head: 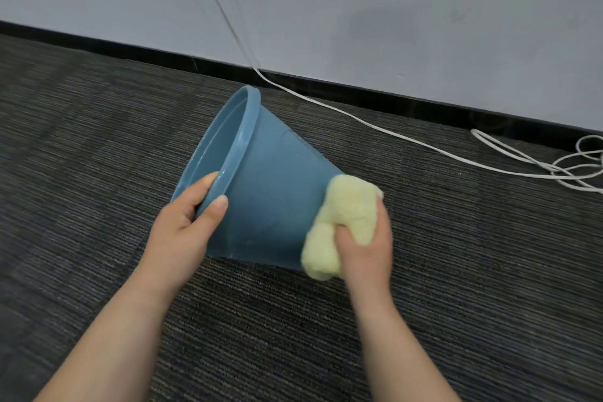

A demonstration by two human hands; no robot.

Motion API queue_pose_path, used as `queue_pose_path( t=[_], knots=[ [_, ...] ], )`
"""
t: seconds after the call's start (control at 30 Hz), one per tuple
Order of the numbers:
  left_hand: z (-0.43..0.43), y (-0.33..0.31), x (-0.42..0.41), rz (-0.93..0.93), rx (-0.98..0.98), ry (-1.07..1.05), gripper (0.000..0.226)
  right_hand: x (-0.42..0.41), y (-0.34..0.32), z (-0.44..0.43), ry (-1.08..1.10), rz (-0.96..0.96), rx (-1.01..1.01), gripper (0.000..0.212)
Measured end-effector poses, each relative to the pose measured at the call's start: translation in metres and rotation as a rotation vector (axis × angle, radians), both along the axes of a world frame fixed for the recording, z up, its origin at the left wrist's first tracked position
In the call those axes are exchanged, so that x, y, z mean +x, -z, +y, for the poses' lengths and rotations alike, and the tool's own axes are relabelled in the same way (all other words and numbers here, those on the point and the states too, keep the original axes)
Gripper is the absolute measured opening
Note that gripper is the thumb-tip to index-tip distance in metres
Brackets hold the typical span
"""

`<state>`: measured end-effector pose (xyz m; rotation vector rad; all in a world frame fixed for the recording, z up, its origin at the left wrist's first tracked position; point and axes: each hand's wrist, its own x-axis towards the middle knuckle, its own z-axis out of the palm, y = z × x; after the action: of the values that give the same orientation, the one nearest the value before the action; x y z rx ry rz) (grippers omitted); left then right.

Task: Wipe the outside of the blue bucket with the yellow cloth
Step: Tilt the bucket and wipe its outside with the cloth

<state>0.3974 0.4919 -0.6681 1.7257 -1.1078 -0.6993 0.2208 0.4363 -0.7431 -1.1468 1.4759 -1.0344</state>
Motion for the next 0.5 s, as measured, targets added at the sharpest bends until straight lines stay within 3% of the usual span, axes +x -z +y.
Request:
queue_pose_path(
  t=[0.1, 0.2, 0.37, 0.5],
  knots=[
    [0.004, -0.008, 0.005, -0.061, 0.06, 0.016, 0.04, -0.018, 0.011, -0.007, 0.023, -0.066, 0.074, 0.065],
    [-0.003, -0.015, -0.001, -0.136, 0.136, -0.014, 0.022, -0.014, 0.013, -0.002, -0.072, -0.023, 0.06, 0.069],
    [-0.027, -0.025, -0.006, -0.253, 0.225, -0.129, 0.046, -0.019, 0.013, 0.004, -0.155, 0.004, 0.059, 0.07],
    [-0.036, -0.026, -0.014, -0.361, 0.126, -0.109, 0.017, -0.026, 0.008, 0.005, -0.152, -0.001, 0.071, 0.069]
  ],
)
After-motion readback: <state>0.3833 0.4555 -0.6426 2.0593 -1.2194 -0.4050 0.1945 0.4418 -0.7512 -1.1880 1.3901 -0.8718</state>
